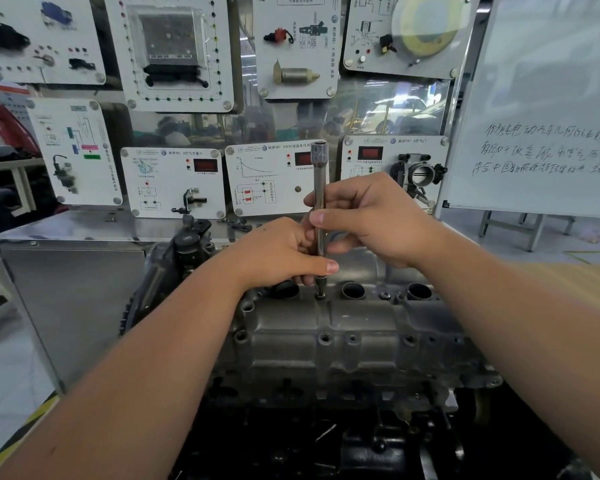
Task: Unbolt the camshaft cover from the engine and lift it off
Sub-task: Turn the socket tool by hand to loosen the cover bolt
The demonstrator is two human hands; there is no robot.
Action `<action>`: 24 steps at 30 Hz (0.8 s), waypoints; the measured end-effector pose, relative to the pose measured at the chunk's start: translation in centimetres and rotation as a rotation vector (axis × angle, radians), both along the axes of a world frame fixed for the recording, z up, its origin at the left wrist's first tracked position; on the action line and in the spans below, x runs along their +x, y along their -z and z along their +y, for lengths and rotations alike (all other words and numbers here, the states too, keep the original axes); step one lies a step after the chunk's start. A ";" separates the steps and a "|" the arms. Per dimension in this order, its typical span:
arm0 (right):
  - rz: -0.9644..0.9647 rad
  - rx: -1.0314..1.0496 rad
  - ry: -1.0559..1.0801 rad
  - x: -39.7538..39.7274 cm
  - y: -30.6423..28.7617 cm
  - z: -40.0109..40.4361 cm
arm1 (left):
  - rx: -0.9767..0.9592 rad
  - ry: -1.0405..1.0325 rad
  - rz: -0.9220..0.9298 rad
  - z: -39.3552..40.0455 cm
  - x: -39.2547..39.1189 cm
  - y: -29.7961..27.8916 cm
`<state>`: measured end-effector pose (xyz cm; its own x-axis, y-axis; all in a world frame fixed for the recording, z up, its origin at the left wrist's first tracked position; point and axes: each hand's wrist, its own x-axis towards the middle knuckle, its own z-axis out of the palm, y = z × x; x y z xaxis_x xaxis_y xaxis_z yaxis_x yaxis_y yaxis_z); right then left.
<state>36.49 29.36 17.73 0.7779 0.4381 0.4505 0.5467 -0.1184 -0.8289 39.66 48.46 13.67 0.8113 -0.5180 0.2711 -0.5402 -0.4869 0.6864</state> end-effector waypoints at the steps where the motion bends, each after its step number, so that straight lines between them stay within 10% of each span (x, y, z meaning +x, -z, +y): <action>1: 0.002 0.002 -0.002 0.0 0.0 0.0 | 0.008 -0.004 0.001 0.0 0.0 0.0; 16: 0.059 -0.017 -0.058 0.9 0.7 -0.6 | 0.137 -0.074 -0.070 -0.1 -0.8 -0.7; 24: -0.462 -0.070 0.506 0.4 2.2 2.3 | 0.225 -0.124 -0.111 -0.6 -0.9 -0.9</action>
<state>36.89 31.63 15.55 0.6297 0.1111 0.7689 0.7052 -0.4969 -0.5057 38.73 47.89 14.61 0.8440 -0.4736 0.2517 -0.5329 -0.6875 0.4933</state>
